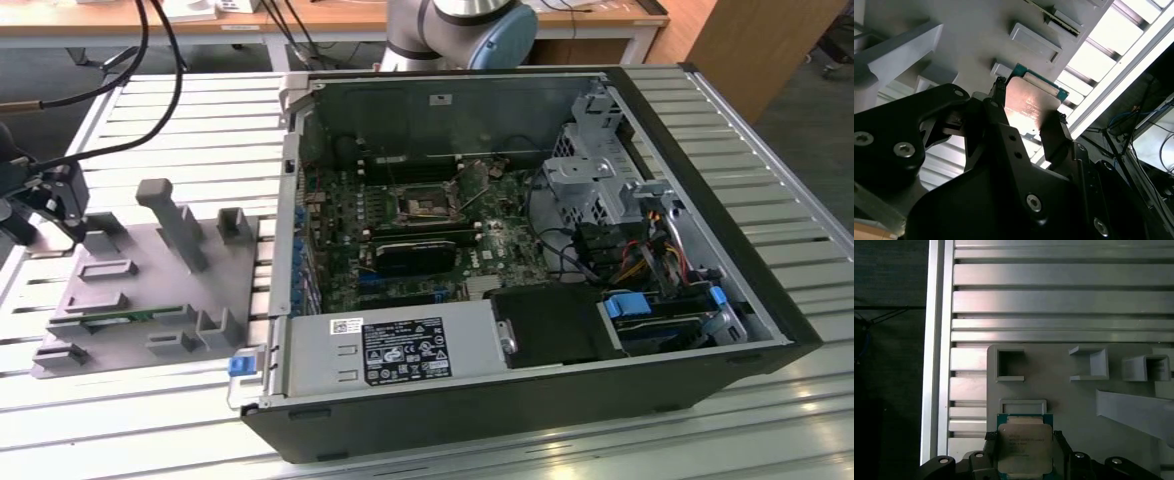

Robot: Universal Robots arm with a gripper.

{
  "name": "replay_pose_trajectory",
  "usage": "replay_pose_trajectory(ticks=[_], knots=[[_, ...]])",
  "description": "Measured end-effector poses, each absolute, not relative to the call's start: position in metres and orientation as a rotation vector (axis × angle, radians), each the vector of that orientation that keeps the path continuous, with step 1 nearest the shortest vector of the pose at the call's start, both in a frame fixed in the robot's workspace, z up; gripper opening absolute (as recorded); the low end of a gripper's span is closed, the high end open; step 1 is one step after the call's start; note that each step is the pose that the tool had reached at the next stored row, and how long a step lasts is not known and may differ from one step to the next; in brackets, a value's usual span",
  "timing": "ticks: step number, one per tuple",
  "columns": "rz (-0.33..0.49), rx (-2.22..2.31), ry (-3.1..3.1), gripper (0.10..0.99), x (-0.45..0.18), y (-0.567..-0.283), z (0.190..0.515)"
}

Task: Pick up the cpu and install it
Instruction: 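Pick up the cpu and move it towards the insertion slot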

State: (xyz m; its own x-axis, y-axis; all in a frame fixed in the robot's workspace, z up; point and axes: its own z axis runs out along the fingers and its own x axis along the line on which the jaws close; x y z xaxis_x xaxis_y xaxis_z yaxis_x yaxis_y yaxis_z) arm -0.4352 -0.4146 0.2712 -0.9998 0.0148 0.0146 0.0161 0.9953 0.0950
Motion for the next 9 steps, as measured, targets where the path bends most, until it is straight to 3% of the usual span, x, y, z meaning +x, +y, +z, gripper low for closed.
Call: replay_pose_trajectory(ticks=[9], knots=[[-0.149, -0.024, -3.124, 0.525, -0.4352, -0.4144, 0.2758]])
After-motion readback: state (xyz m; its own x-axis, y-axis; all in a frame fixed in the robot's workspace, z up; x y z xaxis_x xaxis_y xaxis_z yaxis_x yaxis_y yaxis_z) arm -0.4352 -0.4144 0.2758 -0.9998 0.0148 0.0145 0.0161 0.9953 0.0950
